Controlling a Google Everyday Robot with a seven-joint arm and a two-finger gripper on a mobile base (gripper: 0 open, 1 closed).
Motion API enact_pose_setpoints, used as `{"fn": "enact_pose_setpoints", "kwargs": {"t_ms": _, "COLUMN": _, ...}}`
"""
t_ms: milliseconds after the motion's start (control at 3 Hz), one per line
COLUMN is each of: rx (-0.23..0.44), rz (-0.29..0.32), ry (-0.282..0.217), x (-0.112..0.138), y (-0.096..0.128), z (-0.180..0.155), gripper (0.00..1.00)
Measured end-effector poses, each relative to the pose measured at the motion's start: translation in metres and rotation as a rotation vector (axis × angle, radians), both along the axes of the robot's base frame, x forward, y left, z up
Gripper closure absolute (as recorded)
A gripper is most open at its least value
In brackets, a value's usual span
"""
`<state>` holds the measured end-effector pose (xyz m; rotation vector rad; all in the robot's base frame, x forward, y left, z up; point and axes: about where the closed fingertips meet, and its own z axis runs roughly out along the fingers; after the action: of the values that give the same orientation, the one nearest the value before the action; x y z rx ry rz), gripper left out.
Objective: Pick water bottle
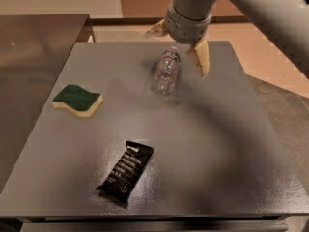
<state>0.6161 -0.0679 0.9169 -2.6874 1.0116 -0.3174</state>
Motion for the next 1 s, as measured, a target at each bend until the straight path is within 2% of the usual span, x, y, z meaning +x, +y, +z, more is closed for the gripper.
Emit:
{"fn": "enact_pose_setpoints", "kwargs": {"t_ms": 333, "rx": -0.064, "rz": 0.124, "ry": 0.016, "x": 0.020, "y": 0.008, "z": -0.018, "gripper": 0.00}}
{"fn": "enact_pose_setpoints", "kwargs": {"t_ms": 667, "rx": -0.148, "rz": 0.210, "ry": 0.049, "x": 0.037, "y": 0.015, "z": -0.038, "gripper": 0.00}}
{"fn": "enact_pose_setpoints", "kwargs": {"t_ms": 1000, "rx": -0.204, "rz": 0.243, "ry": 0.079, "x": 0.051, "y": 0.014, "z": -0.055, "gripper": 0.00}}
